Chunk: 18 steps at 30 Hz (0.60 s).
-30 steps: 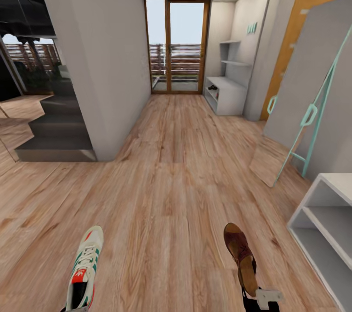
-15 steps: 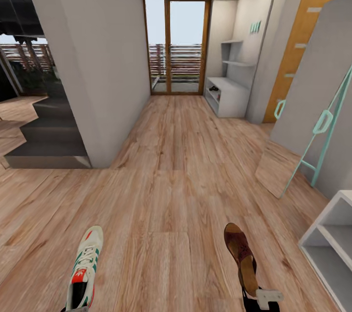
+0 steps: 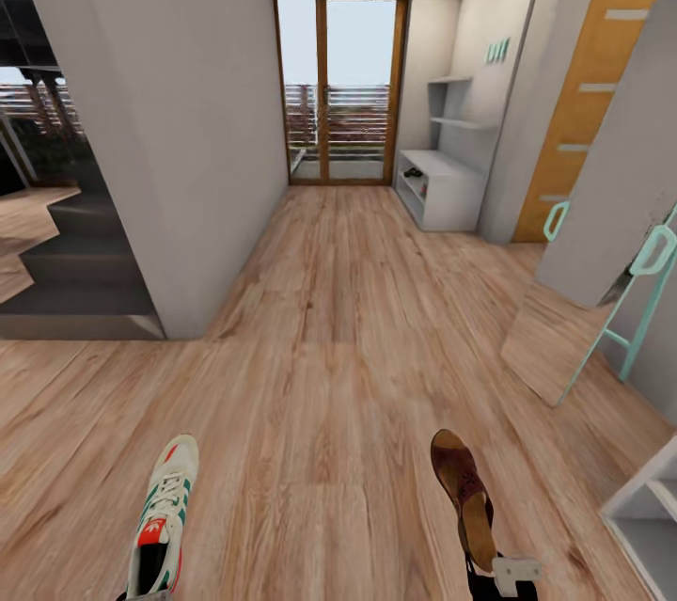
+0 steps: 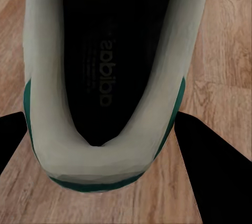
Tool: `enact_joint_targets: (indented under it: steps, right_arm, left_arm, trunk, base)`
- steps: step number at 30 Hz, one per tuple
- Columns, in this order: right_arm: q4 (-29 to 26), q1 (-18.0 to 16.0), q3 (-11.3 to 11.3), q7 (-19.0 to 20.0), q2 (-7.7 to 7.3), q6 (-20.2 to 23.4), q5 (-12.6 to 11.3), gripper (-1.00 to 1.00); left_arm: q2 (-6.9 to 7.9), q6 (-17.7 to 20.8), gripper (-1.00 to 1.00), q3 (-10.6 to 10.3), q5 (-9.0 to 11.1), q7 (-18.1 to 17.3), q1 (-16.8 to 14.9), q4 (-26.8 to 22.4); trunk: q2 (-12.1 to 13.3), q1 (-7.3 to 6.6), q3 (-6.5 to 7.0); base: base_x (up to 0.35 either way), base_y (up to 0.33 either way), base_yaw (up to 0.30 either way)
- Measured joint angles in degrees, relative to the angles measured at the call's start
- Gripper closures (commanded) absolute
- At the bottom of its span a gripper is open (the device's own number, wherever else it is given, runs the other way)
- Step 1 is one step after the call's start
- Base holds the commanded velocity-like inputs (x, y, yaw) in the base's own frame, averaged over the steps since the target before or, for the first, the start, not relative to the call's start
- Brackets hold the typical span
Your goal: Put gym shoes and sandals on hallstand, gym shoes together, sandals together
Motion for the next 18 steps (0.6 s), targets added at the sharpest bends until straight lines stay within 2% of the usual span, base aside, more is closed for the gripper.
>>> enact_joint_targets:
  steps: [18]
  right_arm:
    - [0.0,0.0,0.0,0.0,0.00,0.0,0.0,1.00]
  left_arm:
    - [0.00,0.0,1.00,0.0,-0.1,0.0,0.0,0.0]
  trunk:
    - [0.0,0.00,0.00]
  base:
    - [0.340,0.000,0.000]
